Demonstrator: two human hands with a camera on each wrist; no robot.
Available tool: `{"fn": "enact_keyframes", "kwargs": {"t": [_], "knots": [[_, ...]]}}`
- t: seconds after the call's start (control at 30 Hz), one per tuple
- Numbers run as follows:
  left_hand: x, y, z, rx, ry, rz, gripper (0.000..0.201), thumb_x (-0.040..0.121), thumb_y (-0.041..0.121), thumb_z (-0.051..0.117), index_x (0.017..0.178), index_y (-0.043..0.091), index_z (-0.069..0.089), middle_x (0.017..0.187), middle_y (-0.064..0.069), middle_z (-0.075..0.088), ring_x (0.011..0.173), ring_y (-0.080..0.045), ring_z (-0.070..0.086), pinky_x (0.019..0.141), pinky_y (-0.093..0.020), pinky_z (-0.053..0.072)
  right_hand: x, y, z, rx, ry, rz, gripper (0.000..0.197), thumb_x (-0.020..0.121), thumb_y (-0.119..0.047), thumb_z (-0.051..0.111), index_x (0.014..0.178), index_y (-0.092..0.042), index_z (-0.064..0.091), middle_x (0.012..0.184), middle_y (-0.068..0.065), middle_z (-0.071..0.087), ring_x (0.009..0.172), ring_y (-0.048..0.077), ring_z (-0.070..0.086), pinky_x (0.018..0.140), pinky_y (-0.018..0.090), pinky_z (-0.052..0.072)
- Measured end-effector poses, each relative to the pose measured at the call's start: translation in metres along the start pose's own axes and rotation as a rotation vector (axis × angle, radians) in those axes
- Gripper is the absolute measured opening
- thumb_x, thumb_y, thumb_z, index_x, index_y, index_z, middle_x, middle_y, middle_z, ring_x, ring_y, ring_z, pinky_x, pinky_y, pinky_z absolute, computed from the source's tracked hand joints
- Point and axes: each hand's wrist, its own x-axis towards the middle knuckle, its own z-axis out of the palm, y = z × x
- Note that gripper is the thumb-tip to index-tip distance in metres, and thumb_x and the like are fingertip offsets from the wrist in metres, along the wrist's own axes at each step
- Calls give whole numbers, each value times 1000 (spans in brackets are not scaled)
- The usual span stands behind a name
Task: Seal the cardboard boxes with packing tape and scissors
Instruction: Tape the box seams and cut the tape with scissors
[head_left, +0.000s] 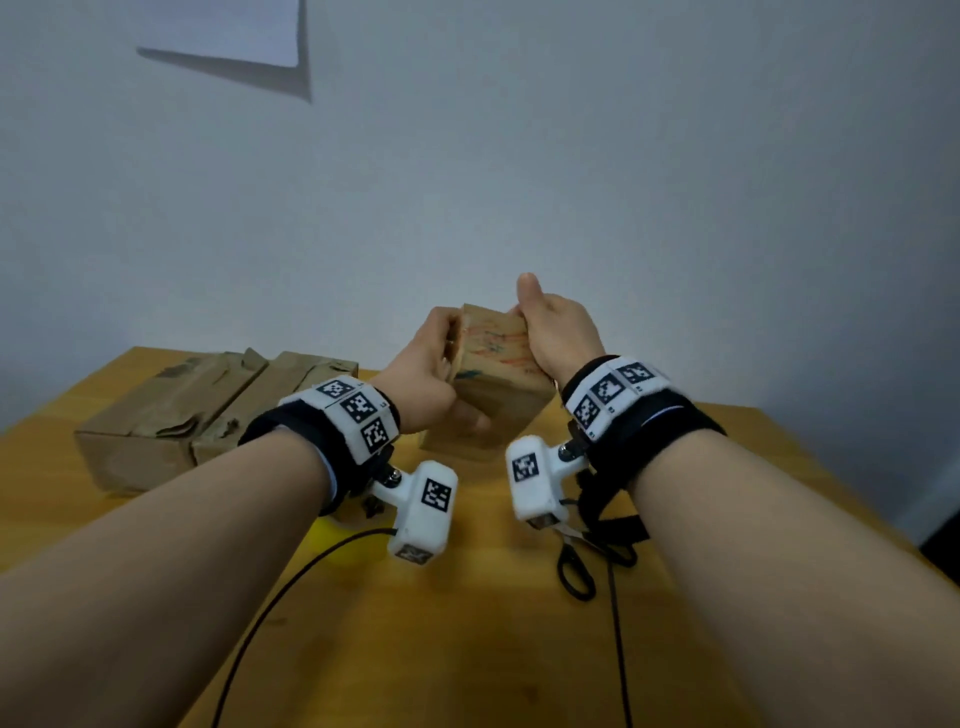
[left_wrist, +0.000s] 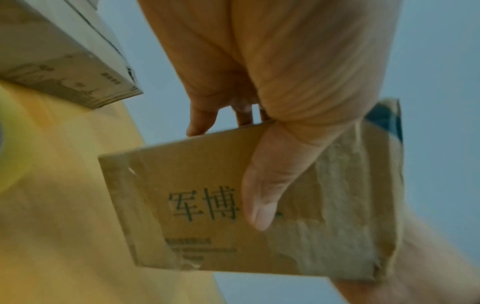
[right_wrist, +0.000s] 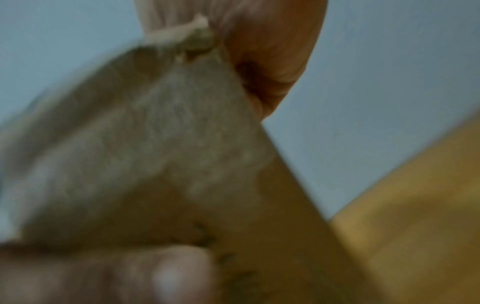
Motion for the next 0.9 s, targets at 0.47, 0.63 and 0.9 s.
{"fn": "enact_keyframes", "kwargs": {"t": [0.47, 0.63, 0.9], "knots": [[1, 16, -15, 362, 96, 66, 146, 44, 33, 95, 147, 49, -7, 152, 4, 20, 140, -22, 23, 112, -49, 30, -2, -18, 3, 250, 108, 192, 64, 95, -63, 30, 84, -13, 69, 91, 8, 74, 87, 27, 69, 92, 45, 53], [-9, 16, -28, 133, -27, 2, 140, 55, 14, 93, 145, 54, -6, 147, 3, 35, 123, -19, 51, 100, -42, 49, -9, -27, 5, 162, 116, 141, 68, 98, -60, 24, 87, -12, 71, 94, 9, 73, 90, 28, 67, 92, 42, 51], [-8, 31, -24, 59, -157, -152, 116, 43, 22, 94, 134, 50, 28, 128, -6, 49, 101, -31, 63, 66, -41, 61, -18, -37, 15, -28, 25, 0, 67, 102, -58, 20, 84, -13, 66, 91, 7, 69, 86, 25, 63, 74, 33, 42]]}}
